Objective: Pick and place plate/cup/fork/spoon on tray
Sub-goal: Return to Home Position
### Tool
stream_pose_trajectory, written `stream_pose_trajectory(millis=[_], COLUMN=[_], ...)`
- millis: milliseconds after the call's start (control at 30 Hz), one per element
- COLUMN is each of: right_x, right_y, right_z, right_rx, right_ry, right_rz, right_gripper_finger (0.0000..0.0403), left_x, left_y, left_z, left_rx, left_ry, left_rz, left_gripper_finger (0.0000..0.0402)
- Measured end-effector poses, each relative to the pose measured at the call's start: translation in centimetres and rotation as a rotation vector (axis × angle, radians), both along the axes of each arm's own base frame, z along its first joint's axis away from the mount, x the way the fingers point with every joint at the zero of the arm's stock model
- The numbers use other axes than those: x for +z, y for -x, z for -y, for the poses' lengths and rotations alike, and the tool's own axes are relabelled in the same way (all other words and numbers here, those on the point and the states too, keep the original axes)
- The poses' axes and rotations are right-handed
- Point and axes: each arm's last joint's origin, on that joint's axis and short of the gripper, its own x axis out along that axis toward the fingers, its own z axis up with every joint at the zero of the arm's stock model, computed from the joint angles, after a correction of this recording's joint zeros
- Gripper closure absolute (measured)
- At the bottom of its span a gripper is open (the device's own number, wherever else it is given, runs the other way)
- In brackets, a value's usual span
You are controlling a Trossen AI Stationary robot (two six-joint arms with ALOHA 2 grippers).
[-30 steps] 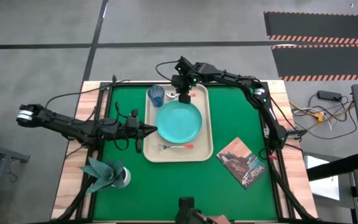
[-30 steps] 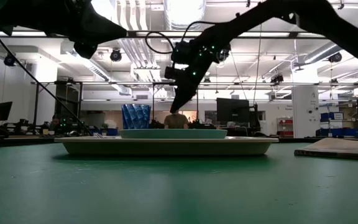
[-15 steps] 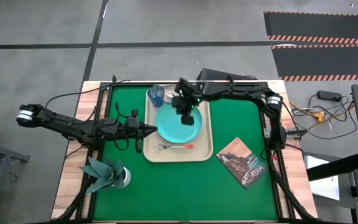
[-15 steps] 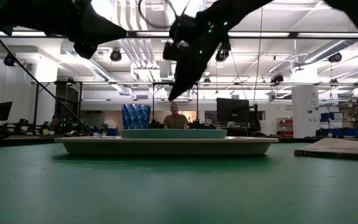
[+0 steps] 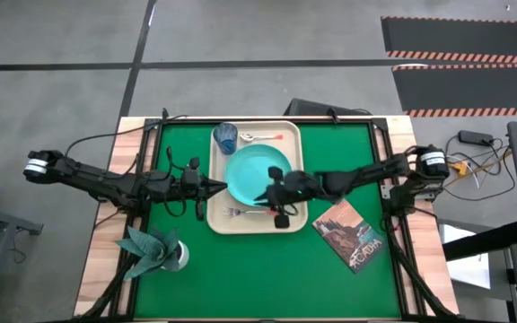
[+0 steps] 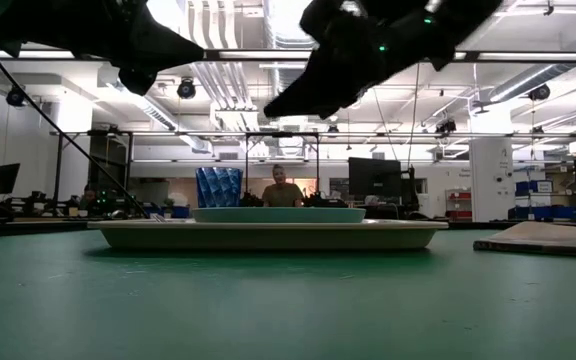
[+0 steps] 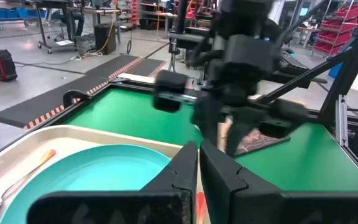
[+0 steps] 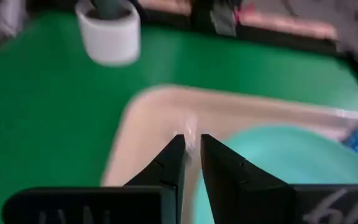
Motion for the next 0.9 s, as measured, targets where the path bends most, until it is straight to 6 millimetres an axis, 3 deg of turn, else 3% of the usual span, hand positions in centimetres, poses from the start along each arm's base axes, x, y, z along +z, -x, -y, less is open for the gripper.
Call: stream_pose_trajectory(millis=[133,333,733,900], right_x=[-1.1,-2.0,0.5,1.1], right_y=[1.4,2.9,5.1,6.0], right_z=[-1.8,-3.1,-6.4,-6.8], right_rx=[-0.002,-0.042,0.032,0.051], right_ry=[-0.022,-0.003,0.09,0.129], right_rz=[0.105,0.108,0.214,0.234], right_gripper_finger=[0.036,0.036,0.036,0.036], left_x=[0.0,0.0,0.0,0.0], left_y=[0.0,0.0,0.0,0.0], left_z=[0.0,0.0,0.0,0.0], left_rx=[0.0,0.0,0.0,0.0], left_ry=[0.0,0.0,-0.001,-0.001], left_rz=[0.0,0.0,-0.001,-0.003], left_gripper_finger=[0.0398,0.0398,0.0398,0.0398])
